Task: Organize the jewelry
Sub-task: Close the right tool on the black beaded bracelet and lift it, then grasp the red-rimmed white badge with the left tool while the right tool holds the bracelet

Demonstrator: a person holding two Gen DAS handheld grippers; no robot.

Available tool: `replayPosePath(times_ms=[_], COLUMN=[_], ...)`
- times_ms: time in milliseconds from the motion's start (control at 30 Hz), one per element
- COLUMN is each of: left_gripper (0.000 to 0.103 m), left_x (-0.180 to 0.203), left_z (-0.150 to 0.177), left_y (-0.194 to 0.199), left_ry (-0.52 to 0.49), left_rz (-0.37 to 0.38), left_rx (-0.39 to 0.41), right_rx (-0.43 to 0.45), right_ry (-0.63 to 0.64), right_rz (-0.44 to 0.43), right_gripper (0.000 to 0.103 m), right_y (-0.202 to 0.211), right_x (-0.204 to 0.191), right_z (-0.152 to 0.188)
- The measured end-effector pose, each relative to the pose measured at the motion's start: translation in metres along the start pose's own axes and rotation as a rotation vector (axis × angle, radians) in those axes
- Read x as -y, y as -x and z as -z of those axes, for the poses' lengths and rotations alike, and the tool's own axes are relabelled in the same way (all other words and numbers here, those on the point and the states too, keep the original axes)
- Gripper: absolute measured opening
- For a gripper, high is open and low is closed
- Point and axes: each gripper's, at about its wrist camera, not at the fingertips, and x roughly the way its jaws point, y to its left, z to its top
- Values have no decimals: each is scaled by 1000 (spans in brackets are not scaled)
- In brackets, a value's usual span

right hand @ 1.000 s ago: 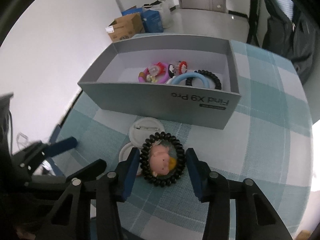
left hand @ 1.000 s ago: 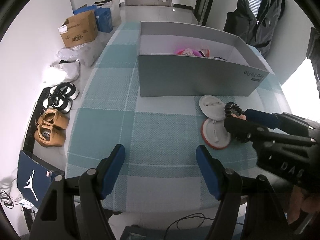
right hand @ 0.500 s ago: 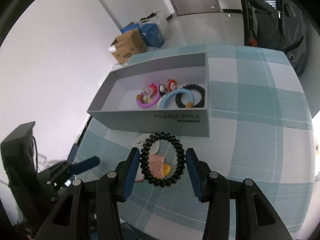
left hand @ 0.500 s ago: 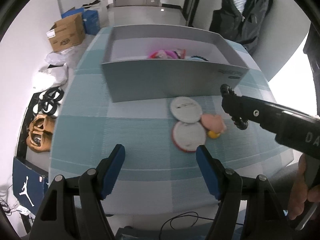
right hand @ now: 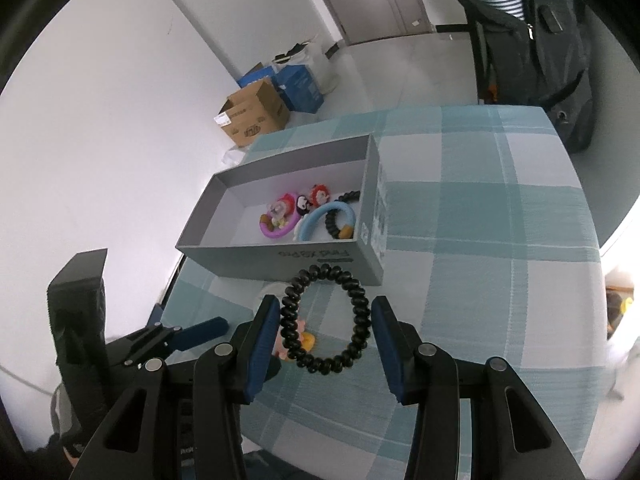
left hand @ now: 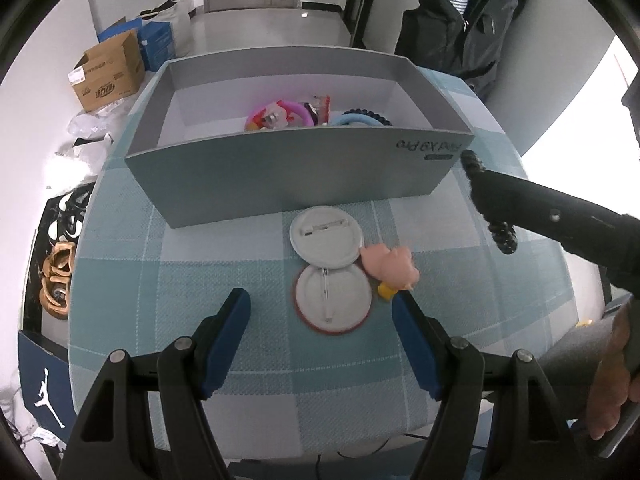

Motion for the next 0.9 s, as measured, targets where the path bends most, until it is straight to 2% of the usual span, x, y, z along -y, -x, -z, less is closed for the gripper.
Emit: replayPosePath(times_ms=[167,233,400,433,700,767,800,833,900], left_gripper=[66,46,18,16,16,19,29,44,49], left_x=[0,3,5,6,-1,2,4,7,11], left_z=[0,-1,-1,0,0,1,1,2,4], left_y=[1,1,0,1,4,7,8,9,8], left_ry=[1,-21,-52,-55,-2,-6,-14,-28,-52], left_rz=[2,-19,-16,-20,27,53,55,50,44], left_rx=[-1,2,0,6,-5,-5,1,7,19], right_rx=[7,9,11,11,11,10,9,10,10], right_ry=[-6,-7,-7,-7,-15,-18,-18,-17,-13], right_rz=[-2,-1,-4,-4,2,2,2,2,1], right_gripper=[46,46,46,46,46,46,46,46,46], right_y=[3,4,4,3,1,1,1,1,0], right_x=[3,3,2,2,3,3,3,2,2], right_z=[-2,-2,-3,-4,-4,-4,-4,-4,-4])
